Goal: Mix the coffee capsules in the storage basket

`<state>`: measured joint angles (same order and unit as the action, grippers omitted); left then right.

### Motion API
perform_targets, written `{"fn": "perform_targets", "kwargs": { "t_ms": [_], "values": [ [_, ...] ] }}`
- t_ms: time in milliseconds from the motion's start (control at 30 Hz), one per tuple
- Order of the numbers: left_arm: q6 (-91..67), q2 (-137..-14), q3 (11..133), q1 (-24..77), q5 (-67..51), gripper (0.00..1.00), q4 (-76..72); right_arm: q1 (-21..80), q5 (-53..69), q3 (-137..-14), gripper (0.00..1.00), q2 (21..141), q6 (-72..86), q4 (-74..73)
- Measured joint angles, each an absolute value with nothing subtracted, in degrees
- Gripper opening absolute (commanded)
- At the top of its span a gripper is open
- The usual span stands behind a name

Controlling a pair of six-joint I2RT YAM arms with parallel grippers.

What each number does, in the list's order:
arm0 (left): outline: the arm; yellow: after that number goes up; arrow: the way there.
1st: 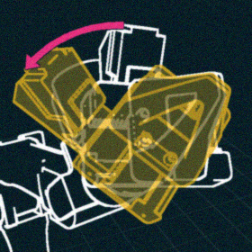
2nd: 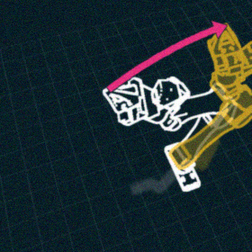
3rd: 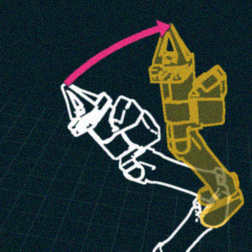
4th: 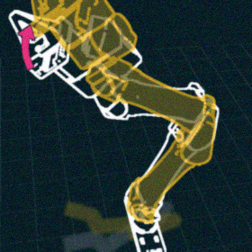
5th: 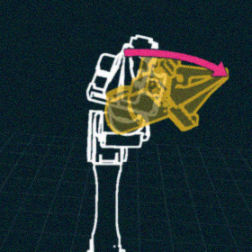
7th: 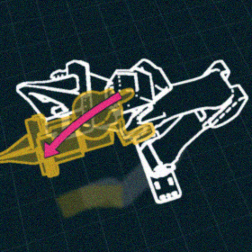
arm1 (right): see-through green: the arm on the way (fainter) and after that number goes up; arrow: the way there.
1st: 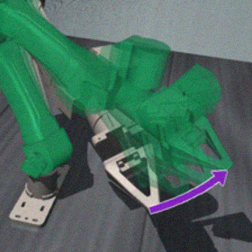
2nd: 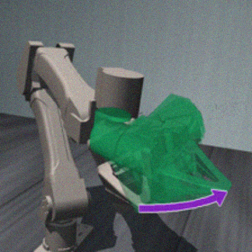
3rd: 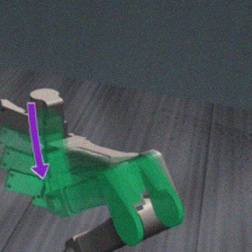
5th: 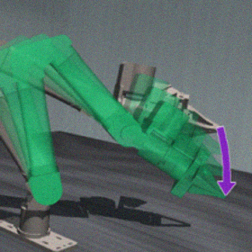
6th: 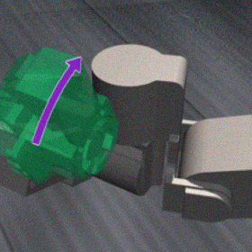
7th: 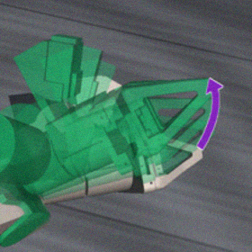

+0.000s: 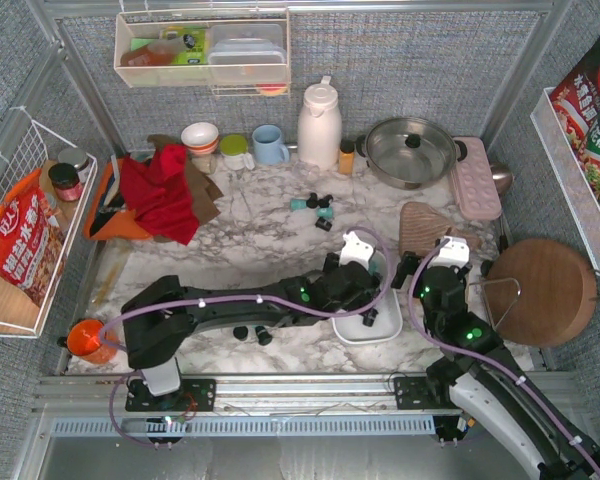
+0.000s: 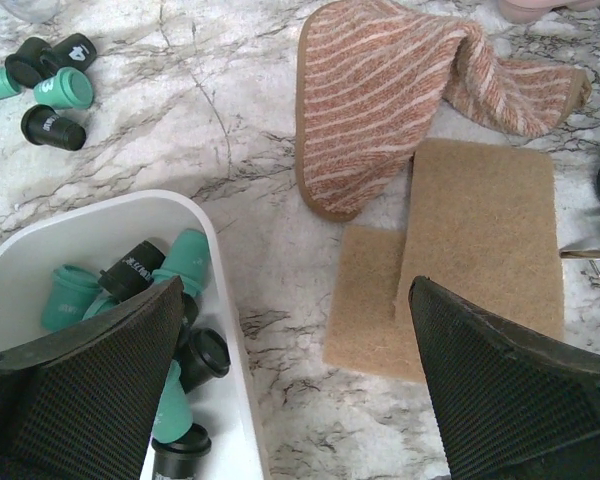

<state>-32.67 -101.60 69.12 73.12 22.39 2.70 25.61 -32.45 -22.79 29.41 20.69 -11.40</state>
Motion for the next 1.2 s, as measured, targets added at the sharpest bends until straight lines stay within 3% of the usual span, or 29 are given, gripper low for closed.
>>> {"fn": "perform_targets", "kwargs": {
  "t_ms": [233,900,1200],
  "values": [
    [-33.47,-93.06,65.84,73.43,30.20,0.99,1.13,25.63,-32.45,-22.79,0.99,30.72,20.78,-11.40],
    [-38.76,-52.34,46.33,73.47,62.74,0.99,14.63,25.63,-24.95,-24.58,0.99,38.13,17.30,-9.45],
    [-25.61,-35.44,38.15,73.43,67.81,0.99,9.50,25.69,-18.09,-37.63,0.97,55.72,12.64,-7.42]
  ]
}}
